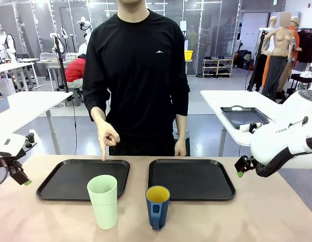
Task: Sort and store the cups by type.
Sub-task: Pick up the Reusable plastic cup.
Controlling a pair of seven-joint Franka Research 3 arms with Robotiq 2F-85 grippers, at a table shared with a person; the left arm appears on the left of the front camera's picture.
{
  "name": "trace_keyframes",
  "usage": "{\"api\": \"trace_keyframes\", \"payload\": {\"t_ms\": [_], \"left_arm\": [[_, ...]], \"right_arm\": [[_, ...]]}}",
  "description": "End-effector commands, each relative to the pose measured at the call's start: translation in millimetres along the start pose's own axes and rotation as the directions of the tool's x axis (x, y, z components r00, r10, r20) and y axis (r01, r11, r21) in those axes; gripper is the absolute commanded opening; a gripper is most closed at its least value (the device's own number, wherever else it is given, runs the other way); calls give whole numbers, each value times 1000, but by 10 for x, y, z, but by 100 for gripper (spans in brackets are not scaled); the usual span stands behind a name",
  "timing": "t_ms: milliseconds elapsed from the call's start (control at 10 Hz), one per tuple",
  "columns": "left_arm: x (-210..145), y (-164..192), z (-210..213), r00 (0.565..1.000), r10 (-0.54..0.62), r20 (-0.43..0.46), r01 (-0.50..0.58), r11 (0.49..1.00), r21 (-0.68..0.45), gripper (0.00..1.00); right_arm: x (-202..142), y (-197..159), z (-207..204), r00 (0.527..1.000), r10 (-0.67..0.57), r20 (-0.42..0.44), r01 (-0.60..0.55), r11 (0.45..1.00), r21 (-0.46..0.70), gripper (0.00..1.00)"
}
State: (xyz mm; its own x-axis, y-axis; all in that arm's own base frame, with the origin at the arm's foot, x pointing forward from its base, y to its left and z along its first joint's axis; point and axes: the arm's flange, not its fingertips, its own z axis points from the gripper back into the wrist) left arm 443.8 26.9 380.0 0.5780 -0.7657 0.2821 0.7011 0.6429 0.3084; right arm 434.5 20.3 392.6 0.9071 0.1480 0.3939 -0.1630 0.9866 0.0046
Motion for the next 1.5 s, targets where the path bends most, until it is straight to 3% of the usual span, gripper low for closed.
{"api": "trace_keyframes", "payload": {"t_ms": [0, 100, 300, 500, 600, 1000, 1100, 1400], "left_arm": [[-128, -198, 30, 984, -168, 51, 170, 985, -30, 100], [-91, -305, 54, 958, -271, 92, 276, 960, -53, 100], [-33, -489, 68, 915, -379, 137, 391, 917, -74, 100], [32, -650, 44, 911, -384, 147, 399, 913, -89, 100], [370, -316, 42, 920, -376, 111, 383, 922, -50, 100], [372, -333, 38, 916, -383, 115, 392, 918, -59, 100], [476, -431, -167, 899, -396, 188, 425, 892, -155, 100], [674, -634, -322, 876, -343, 341, 421, 887, -191, 100]], "right_arm": [[-1, -17, -6, 1000, -3, -1, 3, 1000, 3, 100], [-1, -17, -6, 1000, -3, -1, 3, 1000, 3, 100], [-1, -17, -6, 1000, -3, -1, 3, 1000, 3, 100], [-1, -17, -6, 1000, -3, -1, 3, 1000, 3, 100], [-1, -17, -6, 1000, -3, -1, 3, 1000, 3, 100], [-1, -17, -6, 1000, -3, -1, 3, 1000, 3, 100], [-1, -17, -6, 1000, -3, -1, 3, 1000, 3, 100], [-1, -17, -6, 1000, -3, -1, 3, 1000, 3, 100]]}}
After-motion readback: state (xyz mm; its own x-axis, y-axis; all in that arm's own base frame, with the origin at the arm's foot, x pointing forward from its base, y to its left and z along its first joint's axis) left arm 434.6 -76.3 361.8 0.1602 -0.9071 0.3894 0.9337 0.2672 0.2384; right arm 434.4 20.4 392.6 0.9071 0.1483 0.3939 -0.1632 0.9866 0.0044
